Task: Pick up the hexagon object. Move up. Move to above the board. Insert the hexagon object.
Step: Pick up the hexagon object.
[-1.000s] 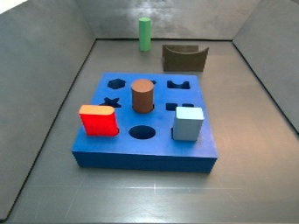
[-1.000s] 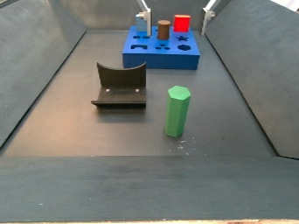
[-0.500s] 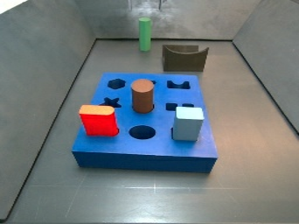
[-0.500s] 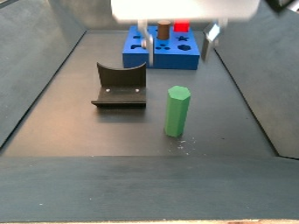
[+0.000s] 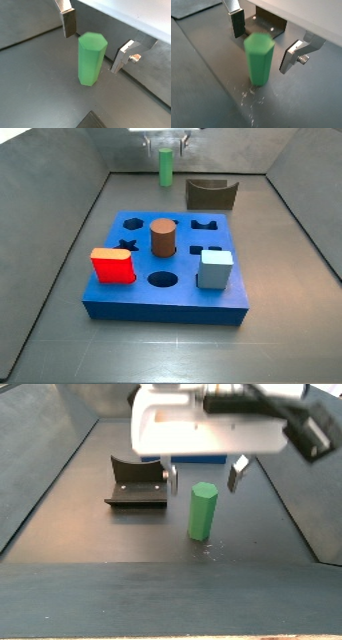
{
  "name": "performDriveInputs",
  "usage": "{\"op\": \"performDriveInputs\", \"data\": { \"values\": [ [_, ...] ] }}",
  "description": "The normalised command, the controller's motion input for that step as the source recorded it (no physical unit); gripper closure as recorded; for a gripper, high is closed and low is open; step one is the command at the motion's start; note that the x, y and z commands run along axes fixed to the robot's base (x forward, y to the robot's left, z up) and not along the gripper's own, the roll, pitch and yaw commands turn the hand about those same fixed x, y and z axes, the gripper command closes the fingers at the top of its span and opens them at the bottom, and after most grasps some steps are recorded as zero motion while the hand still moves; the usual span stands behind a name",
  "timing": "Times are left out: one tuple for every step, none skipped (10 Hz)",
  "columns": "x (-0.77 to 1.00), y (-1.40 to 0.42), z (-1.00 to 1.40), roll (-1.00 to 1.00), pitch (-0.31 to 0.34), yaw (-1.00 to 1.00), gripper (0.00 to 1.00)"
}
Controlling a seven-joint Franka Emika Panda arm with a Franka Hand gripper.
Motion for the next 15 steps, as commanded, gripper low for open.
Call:
{"op": "performDriveInputs", "data": {
  "values": [
    [0.00, 0.29, -0.35, -0.39, -0.163, -0.04, 0.00],
    [0.00, 0.19, -0.32, -0.39, -0.136, -0.04, 0.00],
    [0.00, 0.00, -0.21, -0.17, -0.043, 0.00, 0.00],
    [0.00, 0.00, -0.25, -0.07, -0.031, 0.00, 0.00],
    [0.00, -0.04, -0.26, 0.00, 0.000, 0.00, 0.00],
    [0.00, 0.00, -0.14, 0.00, 0.000, 0.00, 0.00],
    [-0.06, 0.00, -0.08, 0.00, -0.086, 0.01, 0.00],
    [0.00, 0.00, 0.00, 0.00, 0.000, 0.00, 0.00],
    [0.00, 0.00, 0.00, 0.00, 0.000, 0.00, 1.00],
    [0.00, 0.00, 0.00, 0.00, 0.000, 0.00, 1.00],
    [0.00, 0.00, 0.00, 0.00, 0.000, 0.00, 1.00],
    [0.00, 0.00, 0.00, 0.00, 0.000, 0.00, 1.00],
    [0.00, 0.00, 0.00, 0.00, 0.000, 0.00, 1.00],
    [0.00, 0.00, 0.00, 0.00, 0.000, 0.00, 1.00],
    [0.00, 0.00, 0.00, 0.00, 0.000, 0.00, 1.00]
  ]
}}
